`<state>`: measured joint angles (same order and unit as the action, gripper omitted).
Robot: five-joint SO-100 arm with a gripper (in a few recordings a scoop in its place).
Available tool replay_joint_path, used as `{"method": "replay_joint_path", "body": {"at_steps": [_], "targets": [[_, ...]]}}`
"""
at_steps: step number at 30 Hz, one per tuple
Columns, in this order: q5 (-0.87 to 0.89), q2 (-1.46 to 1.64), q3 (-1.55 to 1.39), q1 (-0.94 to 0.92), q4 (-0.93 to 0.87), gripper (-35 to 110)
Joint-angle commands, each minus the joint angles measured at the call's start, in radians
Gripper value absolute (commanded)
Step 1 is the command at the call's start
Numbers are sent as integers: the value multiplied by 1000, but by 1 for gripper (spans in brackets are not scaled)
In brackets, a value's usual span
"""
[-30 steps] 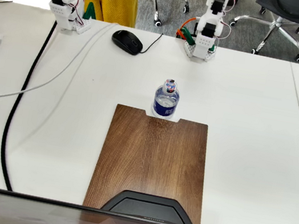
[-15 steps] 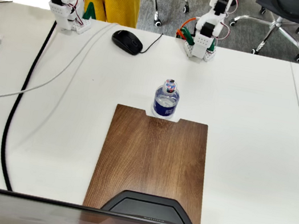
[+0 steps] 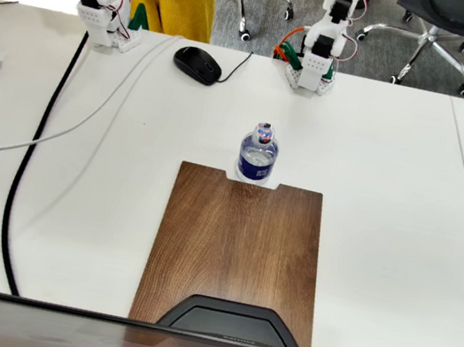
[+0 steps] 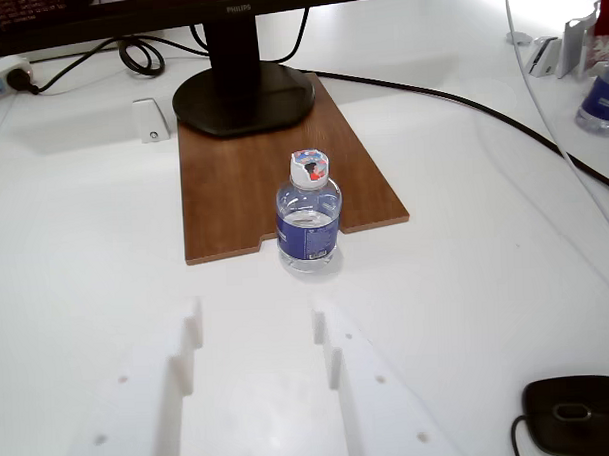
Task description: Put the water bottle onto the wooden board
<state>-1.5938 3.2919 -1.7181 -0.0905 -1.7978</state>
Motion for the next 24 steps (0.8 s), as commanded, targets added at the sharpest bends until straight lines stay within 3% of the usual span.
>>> {"method": "replay_joint_path", "body": {"at_steps": [1,4,10,15,24], "targets": [[3,5,-11,3,-21,14],[3,6,-31,15,3,14],[6,6,-183,15,270,14],[8,6,-344,15,370,14],[-15,6,-703,-51,850,14]]}}
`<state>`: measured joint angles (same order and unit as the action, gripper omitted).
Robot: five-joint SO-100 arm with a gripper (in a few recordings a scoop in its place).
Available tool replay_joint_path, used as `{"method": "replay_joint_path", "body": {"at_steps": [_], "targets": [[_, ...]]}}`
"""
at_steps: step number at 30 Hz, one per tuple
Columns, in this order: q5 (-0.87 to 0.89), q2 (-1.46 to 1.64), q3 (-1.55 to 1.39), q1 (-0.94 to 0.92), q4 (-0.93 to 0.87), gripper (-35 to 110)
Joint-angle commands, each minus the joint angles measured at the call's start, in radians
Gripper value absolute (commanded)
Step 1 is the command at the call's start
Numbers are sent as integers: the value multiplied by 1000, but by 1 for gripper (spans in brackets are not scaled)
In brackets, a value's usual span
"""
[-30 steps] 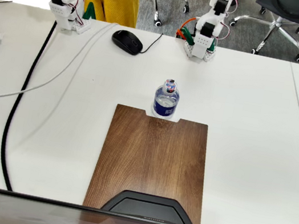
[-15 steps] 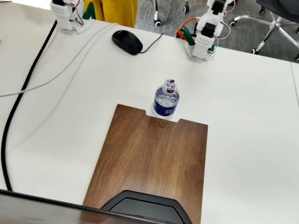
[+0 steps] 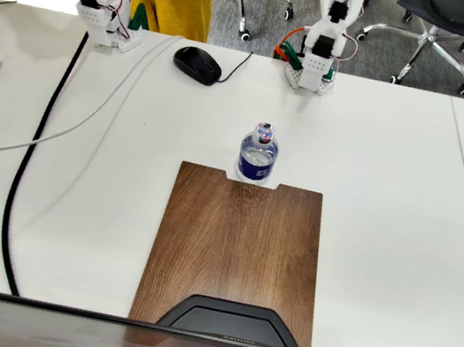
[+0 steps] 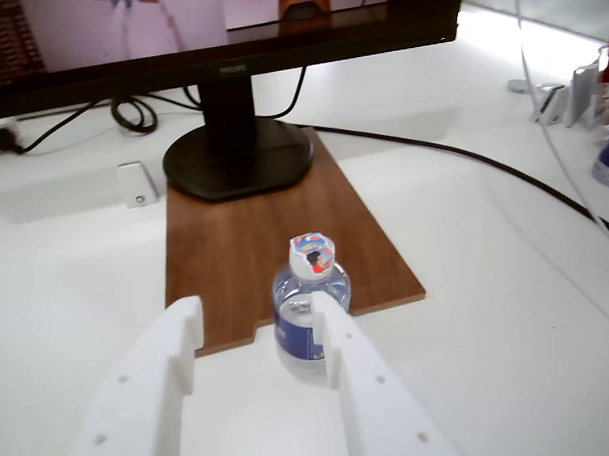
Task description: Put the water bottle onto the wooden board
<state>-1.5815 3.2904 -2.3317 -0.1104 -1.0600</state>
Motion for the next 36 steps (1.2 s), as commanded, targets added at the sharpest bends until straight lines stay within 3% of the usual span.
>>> {"method": "replay_joint_path", "body": {"at_steps": [1,7,22,32,36], "targets": [[-31,6,-135,-43,160,14],[-97,6,-391,-109,428,14],[-163,6,-759,-129,833,16],[-98,6,-765,-109,853,48],[-135,6,-770,-109,839,68]]}}
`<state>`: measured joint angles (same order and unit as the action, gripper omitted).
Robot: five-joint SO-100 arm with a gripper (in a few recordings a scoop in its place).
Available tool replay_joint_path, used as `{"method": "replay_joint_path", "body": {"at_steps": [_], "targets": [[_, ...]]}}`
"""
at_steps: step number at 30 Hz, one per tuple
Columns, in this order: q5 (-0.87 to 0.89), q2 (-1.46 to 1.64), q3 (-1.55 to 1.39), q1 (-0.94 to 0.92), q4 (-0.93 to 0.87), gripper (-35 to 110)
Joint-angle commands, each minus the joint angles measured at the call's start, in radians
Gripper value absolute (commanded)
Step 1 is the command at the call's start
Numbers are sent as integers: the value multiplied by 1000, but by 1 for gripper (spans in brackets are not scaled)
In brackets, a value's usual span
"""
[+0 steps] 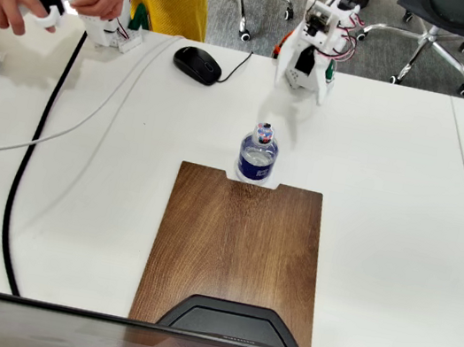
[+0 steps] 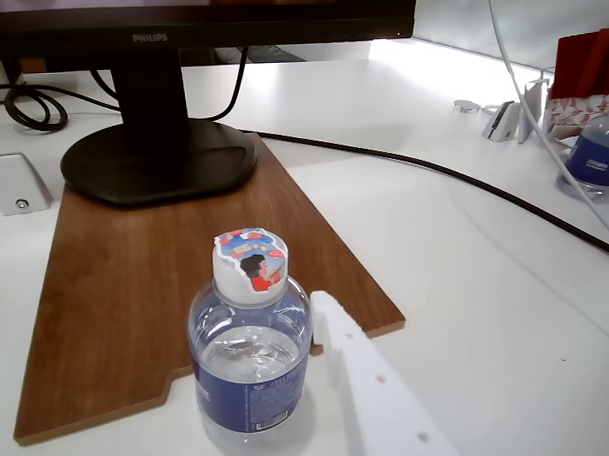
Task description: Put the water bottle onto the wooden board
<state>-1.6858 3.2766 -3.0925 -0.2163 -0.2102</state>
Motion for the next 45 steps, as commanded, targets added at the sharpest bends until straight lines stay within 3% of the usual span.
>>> {"method": "replay_joint_path", "body": {"at_steps": [1,17,27,32,38,41,45], "targets": [[-46,20,-9,-2,-31,69],[-129,20,-11,-26,-54,83],[-114,11,32,-58,-26,84],[-55,-249,252,-43,-44,83],[8,-595,376,-12,244,83],[-5,-634,255,-23,420,83],[-28,-545,75,-26,515,83]]}}
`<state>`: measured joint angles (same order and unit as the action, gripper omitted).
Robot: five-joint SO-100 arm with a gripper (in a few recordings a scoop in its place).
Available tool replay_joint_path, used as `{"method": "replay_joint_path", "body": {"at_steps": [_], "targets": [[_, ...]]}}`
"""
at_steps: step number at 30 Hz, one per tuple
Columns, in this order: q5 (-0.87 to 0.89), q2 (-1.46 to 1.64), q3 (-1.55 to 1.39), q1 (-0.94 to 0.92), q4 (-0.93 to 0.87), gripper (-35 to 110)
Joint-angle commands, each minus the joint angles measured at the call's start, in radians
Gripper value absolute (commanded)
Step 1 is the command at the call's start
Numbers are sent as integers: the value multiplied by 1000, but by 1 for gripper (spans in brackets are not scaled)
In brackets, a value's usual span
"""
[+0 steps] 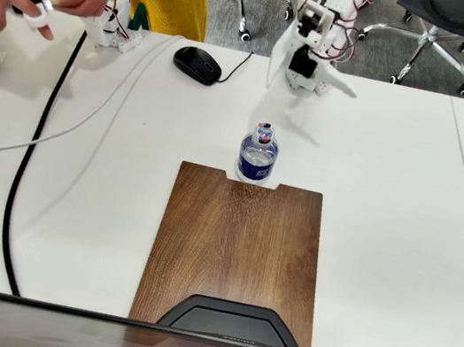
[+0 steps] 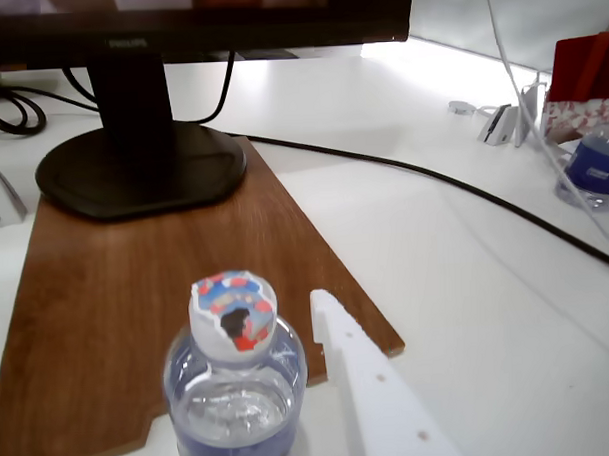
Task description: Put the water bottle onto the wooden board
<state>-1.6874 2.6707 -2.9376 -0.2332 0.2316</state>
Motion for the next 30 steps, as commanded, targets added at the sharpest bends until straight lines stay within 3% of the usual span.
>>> {"method": "replay_joint_path", "body": {"at_steps": [1,5,10,12,30], "targets": [[-34,98,-120,-9,74,83],[-40,91,-167,-17,86,83],[-37,-334,-112,-37,476,83],[-37,-454,-69,-48,552,83],[-60,-827,121,-66,784,81]]}}
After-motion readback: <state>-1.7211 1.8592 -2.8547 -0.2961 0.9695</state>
